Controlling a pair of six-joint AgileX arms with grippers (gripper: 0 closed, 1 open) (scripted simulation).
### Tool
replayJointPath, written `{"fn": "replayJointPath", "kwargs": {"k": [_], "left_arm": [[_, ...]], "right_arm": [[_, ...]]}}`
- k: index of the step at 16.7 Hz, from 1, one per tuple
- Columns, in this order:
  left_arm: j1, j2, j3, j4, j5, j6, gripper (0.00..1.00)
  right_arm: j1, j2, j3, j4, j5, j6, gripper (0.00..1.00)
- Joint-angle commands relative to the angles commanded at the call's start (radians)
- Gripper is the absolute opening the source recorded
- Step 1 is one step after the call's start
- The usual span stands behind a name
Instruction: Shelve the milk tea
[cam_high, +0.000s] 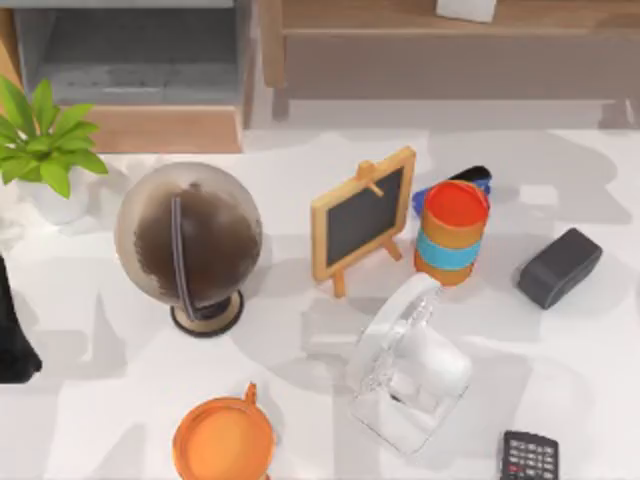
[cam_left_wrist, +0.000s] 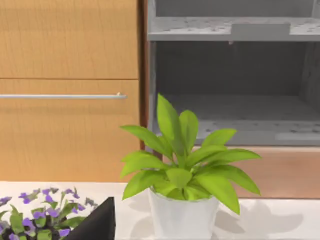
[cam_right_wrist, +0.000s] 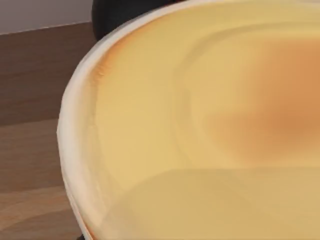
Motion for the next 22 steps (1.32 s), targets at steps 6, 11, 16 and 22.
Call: {"fn": "replayJointPath", "kwargs": {"k": [6,11,16,22], "left_arm": [[0.000,0.000,0.000,0.000,0.000,0.000,1.00],[0.000,0.000,0.000,0.000,0.000,0.000,1.00],[0.000,0.000,0.000,0.000,0.000,0.000,1.00],[0.000,0.000,0.000,0.000,0.000,0.000,1.00]], "right_arm": [[0.054,0.072,0.259,-0.133,0.037,-0.089,0.00],[0.062,0.091,0.315,-0.151,0.046,-0.107,0.00],[0.060,0.103,0.319,-0.138,0.047,-0.106,0.00],[0.071,0.215,0.354,-0.070,0.058,-0.102,0.00]]}}
